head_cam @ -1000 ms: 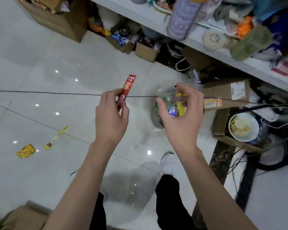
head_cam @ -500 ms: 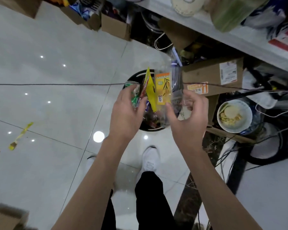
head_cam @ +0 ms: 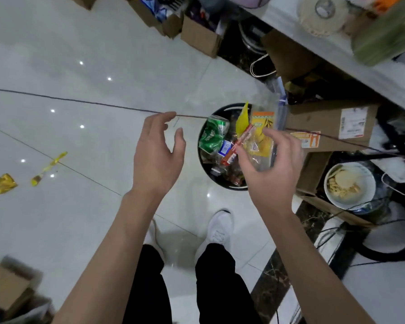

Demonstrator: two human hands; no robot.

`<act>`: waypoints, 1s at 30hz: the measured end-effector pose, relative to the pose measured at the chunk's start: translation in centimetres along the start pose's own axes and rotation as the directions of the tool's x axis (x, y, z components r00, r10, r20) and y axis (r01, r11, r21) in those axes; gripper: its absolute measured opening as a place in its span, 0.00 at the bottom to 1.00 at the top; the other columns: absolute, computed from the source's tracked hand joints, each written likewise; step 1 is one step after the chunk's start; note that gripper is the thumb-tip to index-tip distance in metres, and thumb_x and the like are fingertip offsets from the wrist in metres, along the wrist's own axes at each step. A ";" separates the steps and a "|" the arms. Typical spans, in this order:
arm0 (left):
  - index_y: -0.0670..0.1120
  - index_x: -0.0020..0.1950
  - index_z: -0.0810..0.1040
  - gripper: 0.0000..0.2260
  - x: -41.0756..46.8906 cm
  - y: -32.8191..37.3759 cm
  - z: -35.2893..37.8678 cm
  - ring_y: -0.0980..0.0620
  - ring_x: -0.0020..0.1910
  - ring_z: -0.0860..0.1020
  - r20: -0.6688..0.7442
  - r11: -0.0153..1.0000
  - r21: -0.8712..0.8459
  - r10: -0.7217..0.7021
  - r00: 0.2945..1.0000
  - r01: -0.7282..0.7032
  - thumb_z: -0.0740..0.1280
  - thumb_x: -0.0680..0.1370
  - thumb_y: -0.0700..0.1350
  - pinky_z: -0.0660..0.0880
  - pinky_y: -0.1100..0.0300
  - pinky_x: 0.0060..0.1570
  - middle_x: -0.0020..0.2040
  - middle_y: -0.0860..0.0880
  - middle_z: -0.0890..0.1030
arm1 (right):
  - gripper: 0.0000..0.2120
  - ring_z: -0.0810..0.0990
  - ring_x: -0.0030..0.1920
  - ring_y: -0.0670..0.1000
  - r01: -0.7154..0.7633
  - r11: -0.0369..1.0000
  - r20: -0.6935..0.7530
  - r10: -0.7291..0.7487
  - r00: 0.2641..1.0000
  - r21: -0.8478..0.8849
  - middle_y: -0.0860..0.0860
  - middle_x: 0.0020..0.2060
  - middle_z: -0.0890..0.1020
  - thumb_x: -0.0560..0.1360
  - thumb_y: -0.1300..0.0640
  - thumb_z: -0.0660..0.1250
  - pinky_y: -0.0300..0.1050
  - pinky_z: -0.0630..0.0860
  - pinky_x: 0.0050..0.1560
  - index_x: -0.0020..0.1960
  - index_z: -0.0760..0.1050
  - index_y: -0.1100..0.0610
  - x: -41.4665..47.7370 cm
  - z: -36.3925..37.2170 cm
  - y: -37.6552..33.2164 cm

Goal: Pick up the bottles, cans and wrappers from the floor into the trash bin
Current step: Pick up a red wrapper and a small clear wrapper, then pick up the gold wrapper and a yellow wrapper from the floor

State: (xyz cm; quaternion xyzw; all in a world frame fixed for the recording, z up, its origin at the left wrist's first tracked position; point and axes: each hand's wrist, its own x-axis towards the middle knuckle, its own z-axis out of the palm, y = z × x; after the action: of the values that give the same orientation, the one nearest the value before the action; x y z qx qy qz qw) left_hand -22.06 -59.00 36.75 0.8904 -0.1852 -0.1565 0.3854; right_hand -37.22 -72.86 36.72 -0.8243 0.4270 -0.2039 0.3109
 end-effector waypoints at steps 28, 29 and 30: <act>0.46 0.68 0.74 0.15 -13.9 -37.6 -39.4 0.51 0.59 0.77 -0.572 0.873 -0.083 -0.436 0.695 0.480 0.64 0.82 0.45 0.72 0.59 0.56 0.65 0.46 0.73 | 0.23 0.76 0.63 0.54 0.441 0.846 0.437 -0.532 0.725 0.299 0.52 0.60 0.78 0.74 0.48 0.76 0.61 0.72 0.65 0.65 0.77 0.56 -23.3 31.2 -34.6; 0.46 0.68 0.74 0.15 -13.9 -39.0 -39.8 0.51 0.59 0.76 -0.575 0.865 -0.092 -0.450 0.683 0.493 0.64 0.82 0.46 0.71 0.59 0.56 0.65 0.46 0.73 | 0.23 0.76 0.62 0.54 0.457 0.837 0.439 -0.546 0.714 0.299 0.52 0.60 0.78 0.74 0.48 0.76 0.61 0.73 0.64 0.65 0.77 0.57 -23.6 32.6 -34.8; 0.46 0.68 0.74 0.15 -13.7 -40.3 -40.0 0.51 0.60 0.76 -0.576 0.858 -0.102 -0.463 0.673 0.503 0.64 0.82 0.46 0.71 0.59 0.56 0.65 0.47 0.73 | 0.23 0.76 0.62 0.54 0.464 0.834 0.444 -0.551 0.706 0.298 0.52 0.60 0.78 0.74 0.48 0.76 0.60 0.73 0.64 0.65 0.77 0.57 -23.8 33.9 -34.8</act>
State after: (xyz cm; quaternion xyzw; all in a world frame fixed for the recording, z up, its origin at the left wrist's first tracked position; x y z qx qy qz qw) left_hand -8.89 -2.07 34.78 0.9232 0.1787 0.0334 0.3386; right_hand -9.88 -26.23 34.43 -0.9048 0.0661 -0.0891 0.4111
